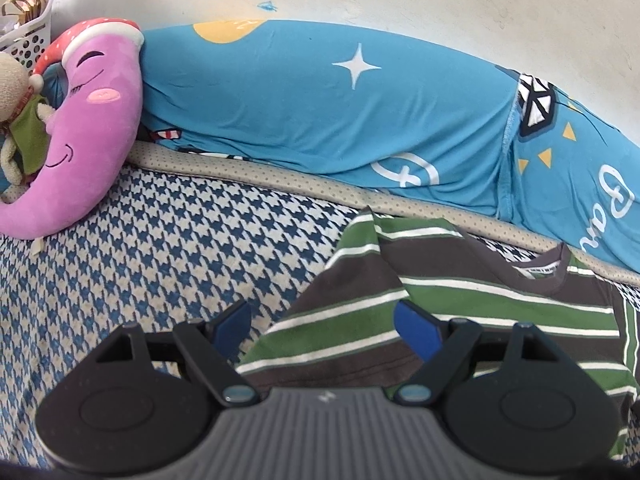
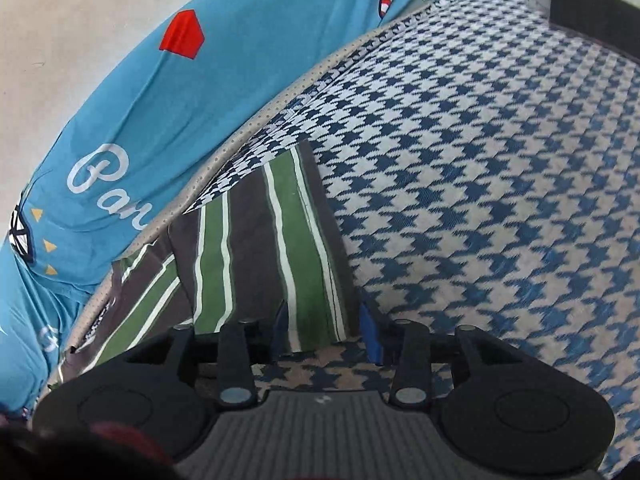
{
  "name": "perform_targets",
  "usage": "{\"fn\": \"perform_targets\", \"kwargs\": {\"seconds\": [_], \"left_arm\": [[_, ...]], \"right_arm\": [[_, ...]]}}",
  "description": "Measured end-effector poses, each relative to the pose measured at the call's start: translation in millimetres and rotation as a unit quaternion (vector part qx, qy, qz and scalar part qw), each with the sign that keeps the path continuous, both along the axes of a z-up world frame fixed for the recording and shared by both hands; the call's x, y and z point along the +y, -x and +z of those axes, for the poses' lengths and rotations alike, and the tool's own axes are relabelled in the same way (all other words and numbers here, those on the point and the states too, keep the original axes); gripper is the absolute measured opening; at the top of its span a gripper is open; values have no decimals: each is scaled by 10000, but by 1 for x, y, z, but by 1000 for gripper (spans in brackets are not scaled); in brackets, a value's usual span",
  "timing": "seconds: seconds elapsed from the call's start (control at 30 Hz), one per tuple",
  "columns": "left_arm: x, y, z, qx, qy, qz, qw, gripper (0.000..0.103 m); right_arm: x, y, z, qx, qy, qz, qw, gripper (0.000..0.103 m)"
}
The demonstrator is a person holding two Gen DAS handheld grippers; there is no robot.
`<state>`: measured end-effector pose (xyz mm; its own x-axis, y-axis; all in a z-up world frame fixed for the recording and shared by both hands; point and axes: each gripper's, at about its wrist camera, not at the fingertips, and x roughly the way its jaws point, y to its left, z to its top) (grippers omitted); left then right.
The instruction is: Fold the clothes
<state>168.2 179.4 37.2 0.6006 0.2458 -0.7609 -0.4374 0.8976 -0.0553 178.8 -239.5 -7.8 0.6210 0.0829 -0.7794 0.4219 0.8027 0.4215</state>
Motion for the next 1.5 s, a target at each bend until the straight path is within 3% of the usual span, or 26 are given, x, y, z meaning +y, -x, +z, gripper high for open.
{"fn": "perform_targets", "kwargs": {"seconds": [0.43,0.47,0.53,0.67,0.73,0.83,0.97,1.03,1.2,1.27,1.37,1.5], "left_arm": [[8,-3,-3,73,26,67,9999,82],[7,-3,-3,71,15,61,10000,82],[6,-3,-3,74,-11,45,10000,82],[5,-3,-5,103,-10,29,9999,82],[6,-3,-5,109,-3,33,9999,82],[13,-4,-5,96,72,108,9999,82],[27,-5,-2,22,154,262,9995,87],[34,-5,-2,-27,204,333,9992,87],[45,-11,-4,-130,429,335,9984,90],[45,-16,-7,-177,402,246,9987,90],[45,-24,-11,-250,377,72,9990,90],[41,-35,-19,-280,377,-151,9988,93]], "right_arm": [[3,0,-5,-88,-150,-370,9992,44],[5,0,-5,-132,-74,-361,9992,42],[11,-3,-6,-227,179,-268,9992,16],[12,0,-2,-339,295,-392,9982,8],[12,5,7,-399,650,-488,9959,7],[15,2,8,-248,1192,-468,9915,7],[15,-1,2,108,1273,-492,9906,11],[14,3,12,-13,1351,-604,9890,17],[21,19,33,-422,1365,-607,9879,17],[34,24,39,-603,1192,-420,9901,18],[63,30,40,-723,1023,32,9921,29],[102,27,30,-711,1010,800,9891,30]]}}
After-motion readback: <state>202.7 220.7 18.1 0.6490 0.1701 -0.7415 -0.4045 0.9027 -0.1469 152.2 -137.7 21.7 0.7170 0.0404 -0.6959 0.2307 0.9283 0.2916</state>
